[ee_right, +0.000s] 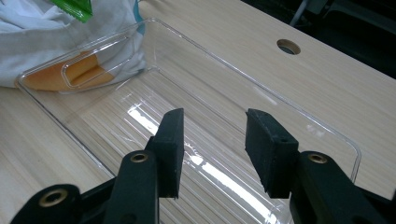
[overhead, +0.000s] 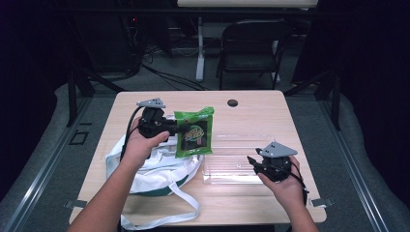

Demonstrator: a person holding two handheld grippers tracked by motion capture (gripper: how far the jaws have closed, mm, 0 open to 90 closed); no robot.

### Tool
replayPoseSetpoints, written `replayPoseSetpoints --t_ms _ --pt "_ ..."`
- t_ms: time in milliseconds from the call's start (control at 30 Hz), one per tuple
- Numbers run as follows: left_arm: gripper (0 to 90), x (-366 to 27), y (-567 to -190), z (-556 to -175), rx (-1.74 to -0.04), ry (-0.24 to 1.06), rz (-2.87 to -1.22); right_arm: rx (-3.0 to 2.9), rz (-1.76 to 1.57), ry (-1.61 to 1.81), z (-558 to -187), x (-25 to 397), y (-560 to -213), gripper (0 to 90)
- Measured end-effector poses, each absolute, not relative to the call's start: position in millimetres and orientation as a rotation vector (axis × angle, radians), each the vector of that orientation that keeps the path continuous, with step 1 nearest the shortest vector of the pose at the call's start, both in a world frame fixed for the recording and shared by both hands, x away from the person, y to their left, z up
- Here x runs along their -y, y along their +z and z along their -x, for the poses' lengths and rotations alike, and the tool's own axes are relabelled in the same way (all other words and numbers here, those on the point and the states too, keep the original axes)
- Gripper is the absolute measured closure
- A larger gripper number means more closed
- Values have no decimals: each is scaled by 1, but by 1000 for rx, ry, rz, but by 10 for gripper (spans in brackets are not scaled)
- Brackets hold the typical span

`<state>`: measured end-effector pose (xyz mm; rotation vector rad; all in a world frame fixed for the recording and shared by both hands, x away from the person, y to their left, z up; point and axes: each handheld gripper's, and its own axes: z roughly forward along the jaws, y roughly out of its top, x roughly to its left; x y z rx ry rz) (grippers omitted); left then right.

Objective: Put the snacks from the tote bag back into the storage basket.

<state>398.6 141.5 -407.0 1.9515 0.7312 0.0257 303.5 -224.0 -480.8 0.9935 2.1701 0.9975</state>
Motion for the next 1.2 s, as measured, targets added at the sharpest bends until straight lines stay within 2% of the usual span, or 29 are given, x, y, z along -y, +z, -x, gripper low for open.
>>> replayPoseSetpoints --t_ms 1200 --pt "721 -117 -411 -397 -672 -12 -1974 -2381 -708 969 -333 212 -415 579"
